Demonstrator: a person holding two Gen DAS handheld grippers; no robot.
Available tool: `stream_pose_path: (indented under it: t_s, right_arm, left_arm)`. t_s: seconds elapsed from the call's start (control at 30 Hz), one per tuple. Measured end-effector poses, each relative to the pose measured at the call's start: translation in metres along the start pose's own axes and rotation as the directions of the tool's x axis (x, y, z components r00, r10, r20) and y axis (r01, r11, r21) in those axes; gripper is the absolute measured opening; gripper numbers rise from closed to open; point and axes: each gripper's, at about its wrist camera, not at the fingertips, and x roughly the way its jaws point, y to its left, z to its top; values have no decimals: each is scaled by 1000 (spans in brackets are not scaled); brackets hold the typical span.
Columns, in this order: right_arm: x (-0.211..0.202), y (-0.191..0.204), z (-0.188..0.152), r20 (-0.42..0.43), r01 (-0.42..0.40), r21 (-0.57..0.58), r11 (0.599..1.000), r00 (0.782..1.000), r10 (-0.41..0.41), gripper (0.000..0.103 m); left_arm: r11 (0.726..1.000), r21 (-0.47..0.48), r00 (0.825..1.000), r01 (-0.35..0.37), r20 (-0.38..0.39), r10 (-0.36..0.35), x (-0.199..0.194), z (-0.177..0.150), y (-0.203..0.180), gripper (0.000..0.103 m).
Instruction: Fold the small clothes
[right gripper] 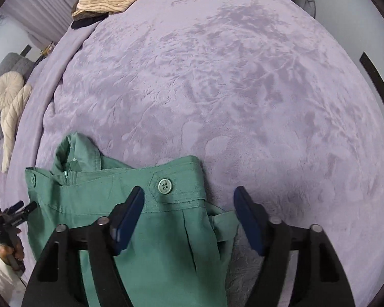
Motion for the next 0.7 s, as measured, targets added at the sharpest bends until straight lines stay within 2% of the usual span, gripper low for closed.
stream_pose_path:
  t_s: [0.03, 0.07, 0.1, 0.13, 0.17, 0.23, 0.3, 0.33, 0.37, 0.43, 0.5, 0.6, 0.7]
  right_arm:
    - [7, 5, 1, -20, -10, -5, 1000, 1000, 10, 75]
    - [17, 9, 1, -50, -21, -5, 1000, 999, 20, 63]
    - [29, 14, 1, -93, -6, -9, 1000, 996, 5, 34]
    - [37, 19, 0, -125, 24, -25, 999, 992, -27, 19]
    - [38, 28, -2, -121, 48, -63, 997, 991, -55, 10]
    - [19, 48, -5, -22, 120, -170, 978, 992, -125, 9]
    - [8, 49, -8, 39, 168, -193, 967, 986, -163, 9]
    - [12, 41, -8, 28, 175, -172, 969, 985, -172, 9]
    - [24, 26, -8, -18, 160, -118, 980, 986, -164, 9]
    - [40, 9, -11, -54, 119, -37, 992, 991, -121, 10]
    - [42, 2, -13, -40, 95, 20, 995, 995, -95, 12]
    - [23, -9, -16, -17, 89, 109, 990, 996, -88, 36]
    - [-10, -11, -24, 44, 96, 123, 988, 994, -102, 37]
  left_arm:
    - [1000, 0, 1000, -1, -3, 1, 2, -2, -1, 102]
    - [1000, 2, 1000, -4, -9, 4, 3, -1, -4, 102]
    - [1000, 8, 1000, -10, -14, 10, 5, -2, -7, 102]
    - [1000, 14, 1000, -22, -16, 22, 8, -4, -10, 102]
    - [999, 17, 999, -31, -15, 31, 9, -6, -11, 102]
    - [999, 13, 999, -31, -12, 31, 13, -9, -11, 102]
    - [1000, 7, 999, -29, -16, 29, 18, -10, -10, 103]
    - [1000, 3, 999, -31, -18, 31, 21, -10, -8, 103]
    - [1000, -1, 999, -29, -19, 29, 24, -11, -7, 103]
    - [999, -3, 999, -35, -26, 34, 27, -12, -2, 103]
    - [999, -11, 998, -49, -38, 48, 25, -11, 6, 103]
    - [998, -21, 998, -57, -19, 57, 8, -9, 21, 103]
    - [999, -21, 999, -32, 35, 33, -17, -6, 28, 103]
